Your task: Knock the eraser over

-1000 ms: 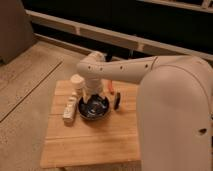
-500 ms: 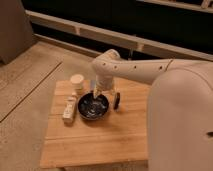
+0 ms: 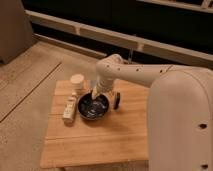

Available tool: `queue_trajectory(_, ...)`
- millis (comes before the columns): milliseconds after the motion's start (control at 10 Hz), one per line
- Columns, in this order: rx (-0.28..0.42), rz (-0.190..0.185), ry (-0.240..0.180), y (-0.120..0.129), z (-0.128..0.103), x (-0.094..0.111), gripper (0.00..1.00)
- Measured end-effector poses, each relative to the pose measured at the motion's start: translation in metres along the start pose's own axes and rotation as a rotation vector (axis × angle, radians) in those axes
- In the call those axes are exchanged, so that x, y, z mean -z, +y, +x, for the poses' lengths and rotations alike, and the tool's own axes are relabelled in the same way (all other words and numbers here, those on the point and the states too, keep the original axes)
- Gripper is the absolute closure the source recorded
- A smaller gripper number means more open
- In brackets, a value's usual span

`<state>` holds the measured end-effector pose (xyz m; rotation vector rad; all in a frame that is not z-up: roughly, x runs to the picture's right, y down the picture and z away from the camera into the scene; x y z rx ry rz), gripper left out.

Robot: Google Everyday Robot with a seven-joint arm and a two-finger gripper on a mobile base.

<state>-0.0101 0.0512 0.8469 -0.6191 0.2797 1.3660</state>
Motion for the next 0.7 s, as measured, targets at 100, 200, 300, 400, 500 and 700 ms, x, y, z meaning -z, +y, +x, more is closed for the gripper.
queue_trajectory(100, -0.01, 0.016, 0.016, -0.011, 0.006, 0.001, 0.35)
queue_trajectory(200, -0.036, 0.047, 0.04, -0.029, 0.018, 0.004, 0.35)
queue_trajectory(300, -0.062, 0.072, 0.054, -0.042, 0.025, 0.008, 0.35)
queue_trajectory(400, -0.085, 0.11, 0.063, -0.055, 0.032, 0.014, 0.35)
queue_trajectory(500, -0.094, 0.157, 0.06, -0.065, 0.033, 0.024, 0.35)
queue_trajectory(700, -0.091, 0.169, 0.056, -0.064, 0.032, 0.025, 0.35)
